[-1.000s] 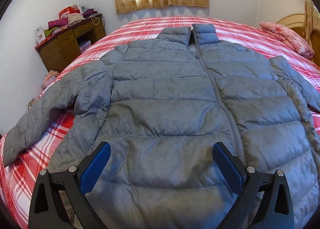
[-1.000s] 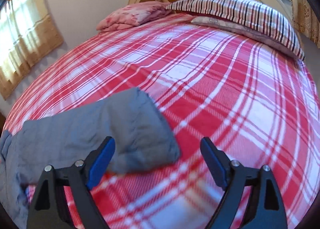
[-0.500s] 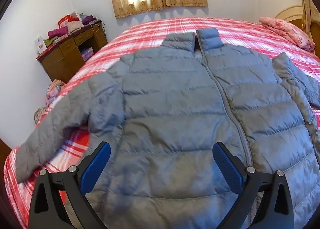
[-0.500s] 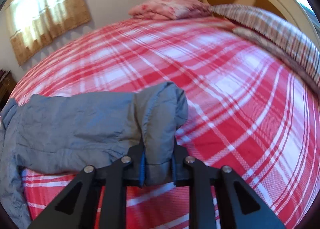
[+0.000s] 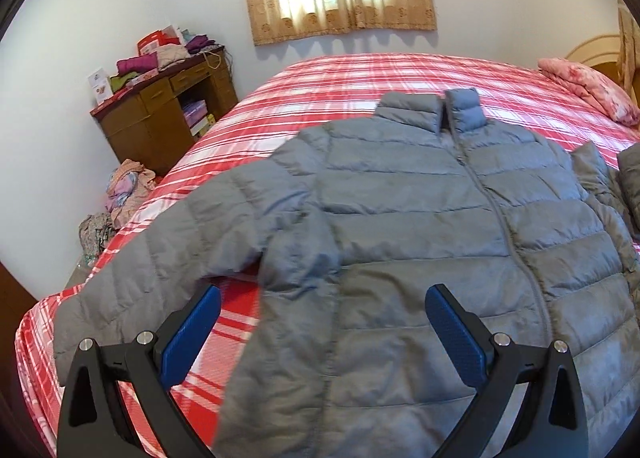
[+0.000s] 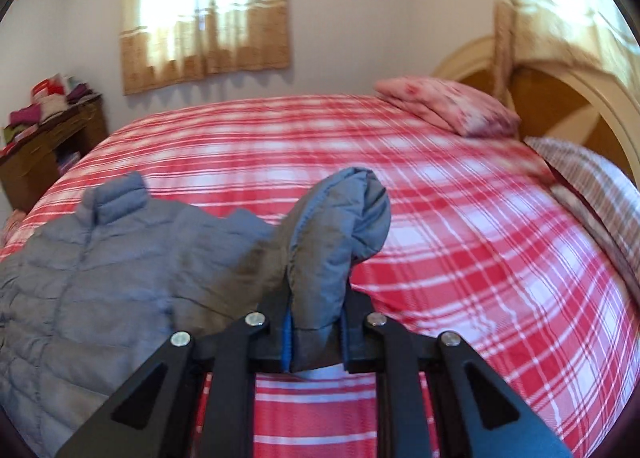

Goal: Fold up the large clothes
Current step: 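Carry the held sleeve across the jacket body toward the other side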

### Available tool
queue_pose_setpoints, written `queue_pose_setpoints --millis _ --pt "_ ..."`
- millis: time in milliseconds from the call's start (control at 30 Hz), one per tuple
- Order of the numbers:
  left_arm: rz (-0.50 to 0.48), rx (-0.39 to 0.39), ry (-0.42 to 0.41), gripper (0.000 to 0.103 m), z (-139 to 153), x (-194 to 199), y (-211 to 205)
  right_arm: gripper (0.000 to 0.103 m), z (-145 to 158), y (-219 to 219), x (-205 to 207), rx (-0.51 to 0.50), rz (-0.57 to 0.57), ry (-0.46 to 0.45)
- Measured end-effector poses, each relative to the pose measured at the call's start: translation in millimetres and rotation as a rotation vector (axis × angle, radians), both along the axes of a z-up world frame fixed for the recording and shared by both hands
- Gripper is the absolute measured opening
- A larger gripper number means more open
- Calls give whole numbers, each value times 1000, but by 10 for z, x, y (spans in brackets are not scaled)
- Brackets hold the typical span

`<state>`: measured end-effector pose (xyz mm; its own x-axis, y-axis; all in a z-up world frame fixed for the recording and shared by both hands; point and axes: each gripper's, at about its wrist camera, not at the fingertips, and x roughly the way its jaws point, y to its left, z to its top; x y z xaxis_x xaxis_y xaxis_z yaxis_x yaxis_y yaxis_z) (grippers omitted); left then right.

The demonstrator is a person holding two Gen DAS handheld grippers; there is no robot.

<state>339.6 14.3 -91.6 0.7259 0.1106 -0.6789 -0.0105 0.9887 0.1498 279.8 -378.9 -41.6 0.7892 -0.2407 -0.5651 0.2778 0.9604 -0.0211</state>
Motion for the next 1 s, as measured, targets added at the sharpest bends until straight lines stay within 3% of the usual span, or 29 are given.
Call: queue_pose_setpoints --millis 467,700,1000 --pt "78 -24 -12 102 -3 216 548 18 -73 1177 369 -43 211 11" --pt "113 -46 -15 102 -50 360 685 18 -405 1945 650 -17 330 57" --pt "157 -8 4 102 -120 485 858 21 -883 2634 852 24 473 158"
